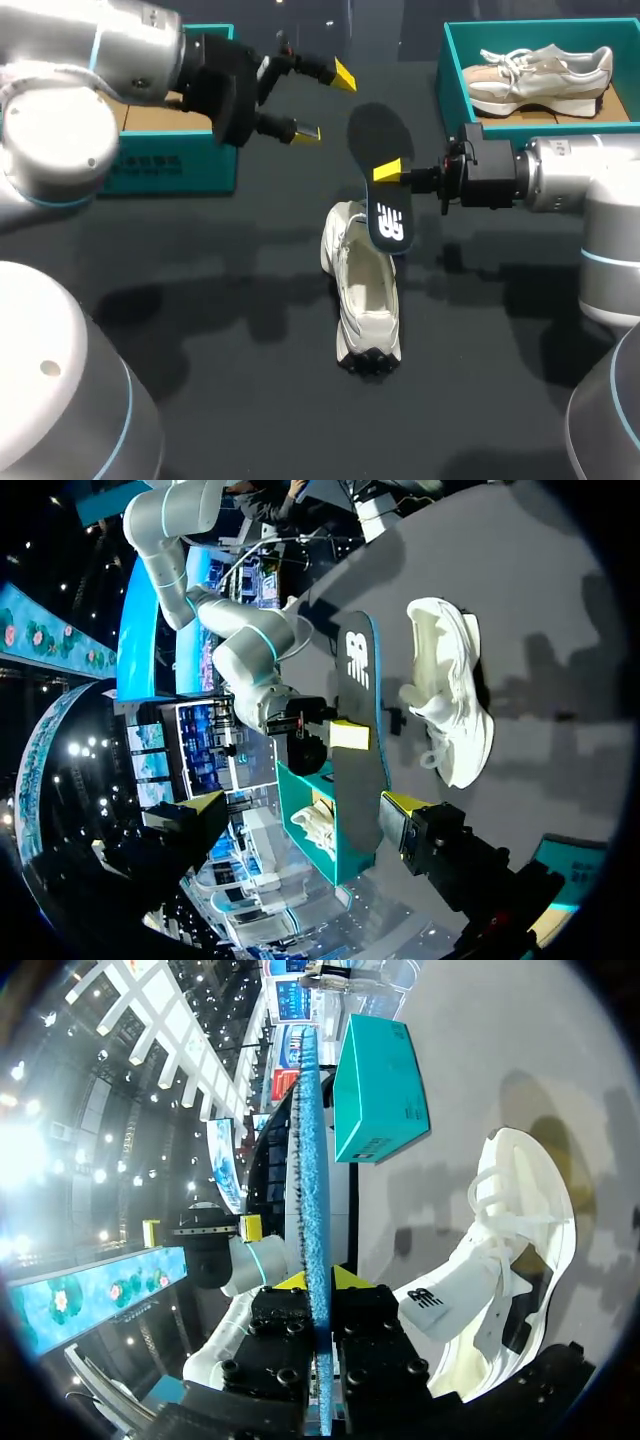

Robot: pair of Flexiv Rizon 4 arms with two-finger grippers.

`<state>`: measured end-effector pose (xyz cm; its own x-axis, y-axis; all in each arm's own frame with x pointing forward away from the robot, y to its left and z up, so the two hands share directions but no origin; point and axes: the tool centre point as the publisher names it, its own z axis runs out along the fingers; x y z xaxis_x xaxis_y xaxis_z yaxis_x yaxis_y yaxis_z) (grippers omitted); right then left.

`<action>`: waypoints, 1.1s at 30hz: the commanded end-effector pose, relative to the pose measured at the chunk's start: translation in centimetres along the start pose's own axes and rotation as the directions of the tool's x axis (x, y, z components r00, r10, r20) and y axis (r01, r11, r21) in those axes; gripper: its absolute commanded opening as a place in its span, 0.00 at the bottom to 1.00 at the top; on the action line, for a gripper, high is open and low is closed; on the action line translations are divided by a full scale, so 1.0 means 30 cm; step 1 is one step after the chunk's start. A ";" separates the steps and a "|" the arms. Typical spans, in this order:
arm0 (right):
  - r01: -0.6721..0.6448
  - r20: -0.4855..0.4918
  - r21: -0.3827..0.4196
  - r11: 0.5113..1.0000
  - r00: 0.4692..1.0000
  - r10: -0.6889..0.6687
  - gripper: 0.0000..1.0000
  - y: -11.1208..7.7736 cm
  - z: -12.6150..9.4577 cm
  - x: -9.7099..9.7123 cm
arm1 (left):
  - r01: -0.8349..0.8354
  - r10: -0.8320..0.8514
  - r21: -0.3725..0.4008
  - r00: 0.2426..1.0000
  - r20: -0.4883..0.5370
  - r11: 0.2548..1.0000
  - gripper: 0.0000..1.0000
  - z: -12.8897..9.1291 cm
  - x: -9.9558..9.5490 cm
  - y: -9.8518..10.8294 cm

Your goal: Take the shoe out of the shoebox, open the shoe tongue, remove and reinsert the insole, then place the shoe into the shoebox

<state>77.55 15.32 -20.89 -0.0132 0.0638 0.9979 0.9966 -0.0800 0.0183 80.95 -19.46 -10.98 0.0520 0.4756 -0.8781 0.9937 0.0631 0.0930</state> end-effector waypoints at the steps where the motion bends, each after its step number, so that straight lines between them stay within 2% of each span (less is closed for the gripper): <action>1: -0.001 0.002 -0.001 1.000 1.000 0.001 0.00 -0.002 0.003 0.001 | -0.006 0.043 0.115 0.946 -0.322 0.993 1.00 0.017 -0.061 0.040; 3: -0.001 0.002 -0.001 1.000 1.000 0.001 0.00 -0.002 0.003 0.001 | 0.001 0.062 0.141 0.897 -0.437 0.990 1.00 0.033 -0.065 0.039; 8: -0.001 0.002 -0.001 1.000 1.000 0.001 0.00 -0.002 0.003 0.001 | 0.036 0.069 0.170 0.817 -0.573 0.985 1.00 0.071 -0.078 0.046; 17: -0.001 0.002 -0.001 1.000 1.000 0.001 0.00 -0.002 0.003 0.001 | 0.019 0.128 0.191 0.676 -0.726 0.981 1.00 0.123 -0.136 0.046; 20: -0.001 0.002 -0.001 1.000 1.000 0.001 0.00 -0.002 0.003 0.001 | 0.037 0.145 0.218 0.634 -0.760 0.975 1.00 0.137 -0.138 0.047; 25: -0.001 0.002 -0.001 1.000 1.000 0.001 0.00 -0.002 0.003 0.001 | 0.071 0.138 0.216 0.570 -0.810 0.974 1.00 0.151 -0.132 0.057; 33: -0.001 0.002 -0.001 1.000 1.000 0.001 0.00 -0.002 0.003 0.001 | 0.088 0.127 0.203 0.530 -0.839 0.975 1.00 0.168 -0.135 0.055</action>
<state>77.54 15.33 -20.91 -0.0140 0.0624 0.9980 0.9965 -0.0808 0.0191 82.78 -25.21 -9.79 0.0477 0.9500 -0.3085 0.9939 -0.0757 -0.0796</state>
